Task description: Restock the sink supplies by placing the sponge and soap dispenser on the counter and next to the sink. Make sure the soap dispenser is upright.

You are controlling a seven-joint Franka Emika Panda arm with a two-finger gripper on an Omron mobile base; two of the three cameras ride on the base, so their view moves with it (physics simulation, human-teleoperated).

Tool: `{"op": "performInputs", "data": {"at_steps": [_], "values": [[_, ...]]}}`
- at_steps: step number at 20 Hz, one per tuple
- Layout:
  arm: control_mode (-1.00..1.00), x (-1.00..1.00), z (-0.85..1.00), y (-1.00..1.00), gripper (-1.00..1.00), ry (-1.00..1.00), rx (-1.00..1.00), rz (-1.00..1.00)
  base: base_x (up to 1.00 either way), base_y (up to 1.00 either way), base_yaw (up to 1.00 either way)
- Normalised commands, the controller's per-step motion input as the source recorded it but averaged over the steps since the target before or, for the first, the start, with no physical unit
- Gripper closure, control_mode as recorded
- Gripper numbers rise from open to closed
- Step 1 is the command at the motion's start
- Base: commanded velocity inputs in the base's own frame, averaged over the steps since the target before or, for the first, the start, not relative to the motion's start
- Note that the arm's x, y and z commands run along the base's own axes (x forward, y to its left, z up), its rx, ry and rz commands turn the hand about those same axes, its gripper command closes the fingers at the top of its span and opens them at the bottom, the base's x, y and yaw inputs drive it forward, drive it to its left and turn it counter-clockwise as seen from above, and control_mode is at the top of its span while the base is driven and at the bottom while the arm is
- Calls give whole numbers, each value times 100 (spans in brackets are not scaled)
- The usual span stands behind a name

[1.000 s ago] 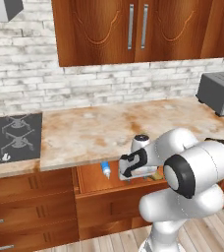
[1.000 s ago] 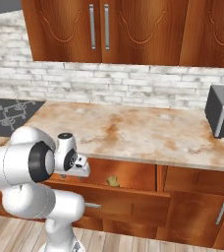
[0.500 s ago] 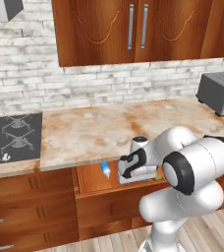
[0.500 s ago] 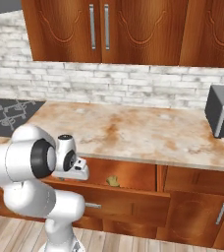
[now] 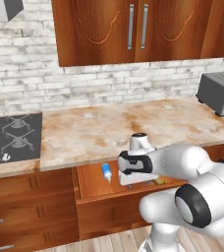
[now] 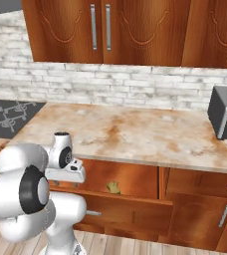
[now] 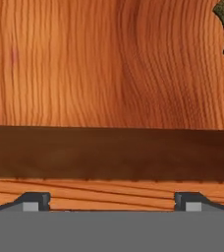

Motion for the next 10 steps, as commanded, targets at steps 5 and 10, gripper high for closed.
{"op": "performInputs", "data": {"at_steps": [5,10], "values": [[-100,-97,-21,-20,-100,0,3,0,0,0,0],[-100,-100,-1,-27,-100,0,5,0,0,0,0]]}}
